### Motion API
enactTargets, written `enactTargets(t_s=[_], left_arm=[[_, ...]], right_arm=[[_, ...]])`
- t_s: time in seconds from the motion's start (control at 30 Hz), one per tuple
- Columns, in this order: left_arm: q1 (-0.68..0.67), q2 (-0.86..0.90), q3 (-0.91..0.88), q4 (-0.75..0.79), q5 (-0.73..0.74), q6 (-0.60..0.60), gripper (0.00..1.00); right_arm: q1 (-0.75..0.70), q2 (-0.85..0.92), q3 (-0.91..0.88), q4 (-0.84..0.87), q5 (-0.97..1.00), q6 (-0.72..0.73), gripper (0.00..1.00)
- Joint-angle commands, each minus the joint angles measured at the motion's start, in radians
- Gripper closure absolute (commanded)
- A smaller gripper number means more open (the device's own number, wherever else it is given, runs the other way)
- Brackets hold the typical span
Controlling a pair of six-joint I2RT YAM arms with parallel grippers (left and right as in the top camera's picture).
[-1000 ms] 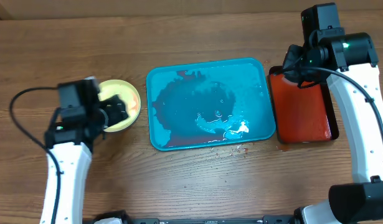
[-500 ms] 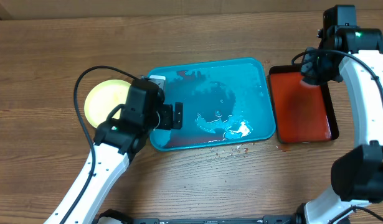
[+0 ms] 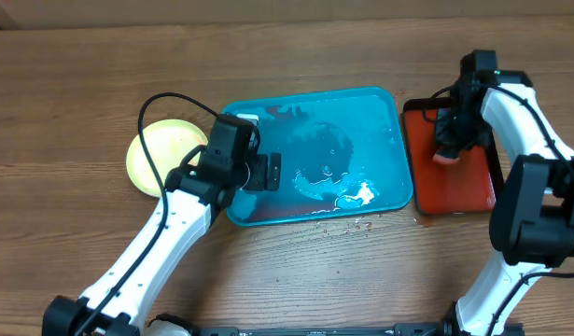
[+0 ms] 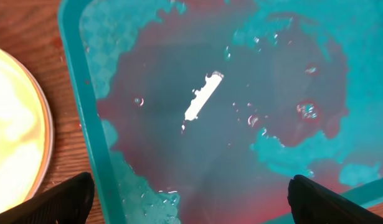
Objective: Clean dirty plates on tray and stack at the side
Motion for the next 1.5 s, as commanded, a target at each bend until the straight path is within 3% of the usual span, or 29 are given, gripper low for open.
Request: enactTargets(t_s=[0.0, 0.1, 0.2, 0.43, 0.5, 0.6, 0.63, 1.1, 1.33, 1.47], left_arm=[[-0.003, 0.037, 0.021, 0.003, -0.013, -0.007, 0.0], [-0.003, 0.074, 0.021, 0.003, -0.013, -0.007, 0.0], [-0.003, 0.101, 0.021, 0.003, -0.013, -0.007, 0.0], [-0.003, 0.118, 0.021, 0.003, -0.013, -0.007, 0.0], [-0.003, 0.118, 0.021, 0.003, -0.013, -0.007, 0.0], [-0.003, 0.118, 0.021, 0.003, -0.013, -0.007, 0.0], [-0.003, 0.118, 0.021, 0.003, -0.013, -0.007, 0.0], [-0.003, 0.118, 0.021, 0.003, -0.013, -0.007, 0.0], [-0.003, 0.118, 0.021, 0.003, -0.013, -0.007, 0.0], [-0.003, 0.118, 0.021, 0.003, -0.013, -0.007, 0.0]], right_arm=[[-0.006, 0.01, -0.035, 0.031, -0.064, -0.137, 0.87], [-0.007, 0.014, -0.039, 0.032, -0.061, -0.138, 0.82], [-0.006, 0.012, -0.033, 0.018, -0.061, -0.129, 0.71], [-0.006, -0.037, 0.08, -0.125, -0.058, -0.047, 0.57], [-0.005, -0.102, 0.145, -0.189, -0.07, -0.043, 0.39], [-0.005, -0.194, 0.204, -0.246, -0.103, -0.044, 0.02], [-0.005, -0.224, 0.218, -0.259, -0.117, -0.044, 0.0], [-0.005, -0.755, 0.241, -0.412, -0.353, -0.047, 0.0], [-0.005, -0.927, 0.241, -0.649, -0.562, 0.05, 0.0], [-0.005, -0.985, 0.24, -0.658, -0.549, 0.061, 0.0]])
